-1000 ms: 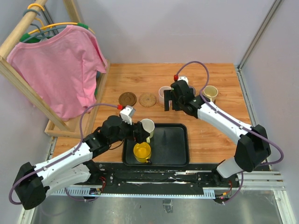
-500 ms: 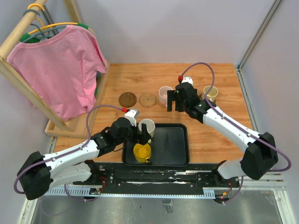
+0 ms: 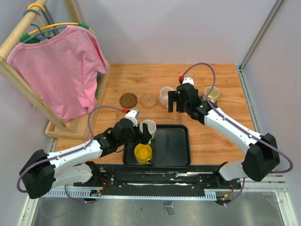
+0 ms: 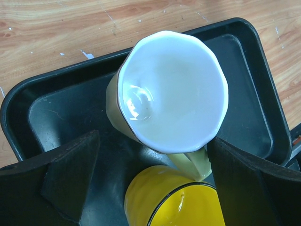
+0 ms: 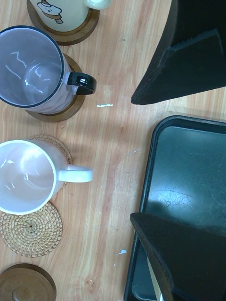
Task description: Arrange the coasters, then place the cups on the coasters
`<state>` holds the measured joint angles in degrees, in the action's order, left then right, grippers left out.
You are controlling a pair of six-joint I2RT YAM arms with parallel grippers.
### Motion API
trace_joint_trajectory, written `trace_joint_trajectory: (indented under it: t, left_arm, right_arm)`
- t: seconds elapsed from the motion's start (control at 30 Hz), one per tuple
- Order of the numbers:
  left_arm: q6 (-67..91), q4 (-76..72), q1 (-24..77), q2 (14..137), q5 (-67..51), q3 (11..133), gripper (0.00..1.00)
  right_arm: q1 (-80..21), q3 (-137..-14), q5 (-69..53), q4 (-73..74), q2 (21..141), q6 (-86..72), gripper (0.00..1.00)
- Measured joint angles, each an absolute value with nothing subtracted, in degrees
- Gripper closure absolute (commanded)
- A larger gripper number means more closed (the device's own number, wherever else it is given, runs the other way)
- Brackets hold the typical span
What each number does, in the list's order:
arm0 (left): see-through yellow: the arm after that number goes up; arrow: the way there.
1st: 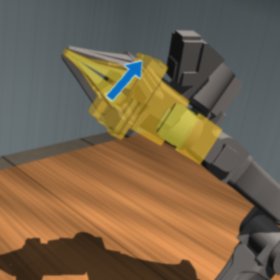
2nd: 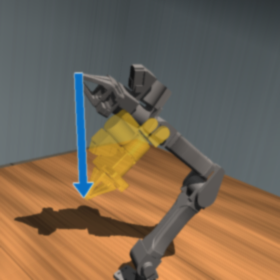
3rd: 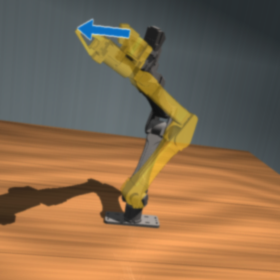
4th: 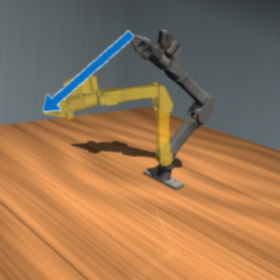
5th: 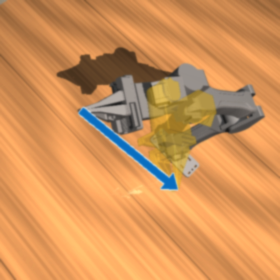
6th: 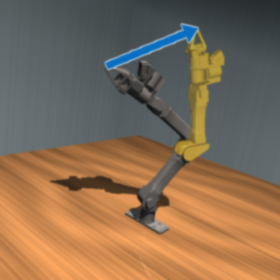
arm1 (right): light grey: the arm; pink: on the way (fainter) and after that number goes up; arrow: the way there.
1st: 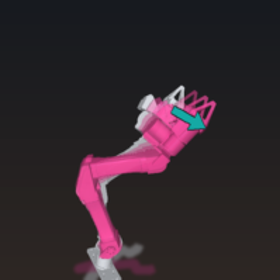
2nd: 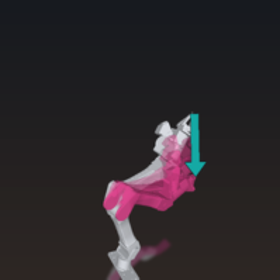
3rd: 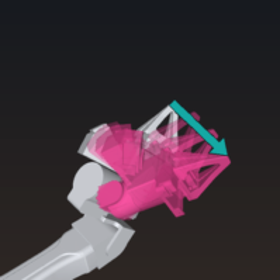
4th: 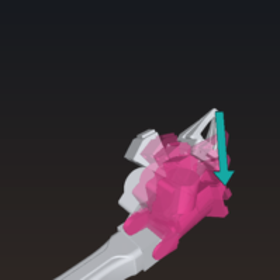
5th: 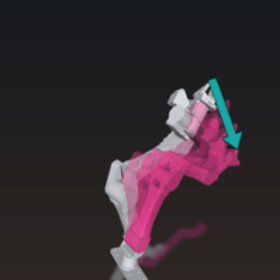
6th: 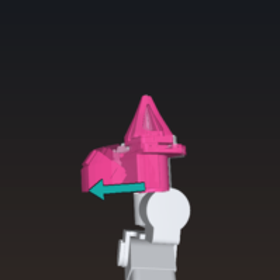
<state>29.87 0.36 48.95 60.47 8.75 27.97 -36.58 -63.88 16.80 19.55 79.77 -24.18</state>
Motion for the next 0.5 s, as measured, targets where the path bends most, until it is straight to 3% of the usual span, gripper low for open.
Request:
trace_joint_trajectory:
  t: [0.5]
  left_arm:
    - [29.2,3.5,49.0,64.7,11.0,29.6,0.00]
  right_arm:
    - [-36.6,-63.4,16.7,19.1,80.0,-24.1,0.02]
